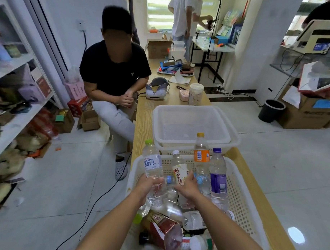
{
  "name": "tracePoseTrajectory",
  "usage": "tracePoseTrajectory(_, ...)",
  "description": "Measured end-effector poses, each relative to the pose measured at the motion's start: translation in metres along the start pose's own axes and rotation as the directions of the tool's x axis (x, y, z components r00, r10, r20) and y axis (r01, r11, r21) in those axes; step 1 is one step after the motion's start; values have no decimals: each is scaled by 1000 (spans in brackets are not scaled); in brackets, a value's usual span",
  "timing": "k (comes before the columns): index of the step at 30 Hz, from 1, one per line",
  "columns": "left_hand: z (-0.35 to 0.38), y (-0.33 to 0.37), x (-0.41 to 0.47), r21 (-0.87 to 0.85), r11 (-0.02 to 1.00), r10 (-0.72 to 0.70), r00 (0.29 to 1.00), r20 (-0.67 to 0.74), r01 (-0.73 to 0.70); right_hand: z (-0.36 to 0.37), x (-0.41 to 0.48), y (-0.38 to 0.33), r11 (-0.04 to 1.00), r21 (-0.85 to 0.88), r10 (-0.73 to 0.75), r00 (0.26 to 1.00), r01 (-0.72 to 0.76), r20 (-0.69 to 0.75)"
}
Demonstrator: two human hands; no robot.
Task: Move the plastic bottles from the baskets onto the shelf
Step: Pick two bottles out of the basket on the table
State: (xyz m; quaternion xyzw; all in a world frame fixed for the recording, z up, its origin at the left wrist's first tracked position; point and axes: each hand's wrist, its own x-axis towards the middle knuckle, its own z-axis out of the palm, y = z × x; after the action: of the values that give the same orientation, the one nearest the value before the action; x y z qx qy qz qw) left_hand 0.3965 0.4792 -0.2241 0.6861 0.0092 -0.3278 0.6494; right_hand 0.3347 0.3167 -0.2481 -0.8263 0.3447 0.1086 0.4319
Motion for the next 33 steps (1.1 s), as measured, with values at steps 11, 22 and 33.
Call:
tracePoseTrajectory(11,6,6,-12,35,999,12,1000,20,-12,-15,-12,13,961,262,126,984,-90,-125)
tracePoseTrajectory(22,30,34,-26,84,992,81,986,146,-94,-55,-68,21,734,678,181,947,50,-265)
tracePoseTrajectory(33,93,61,-94,132,955,157,832,533,-265,-71,-206,45,596,754,358,749,276,-557)
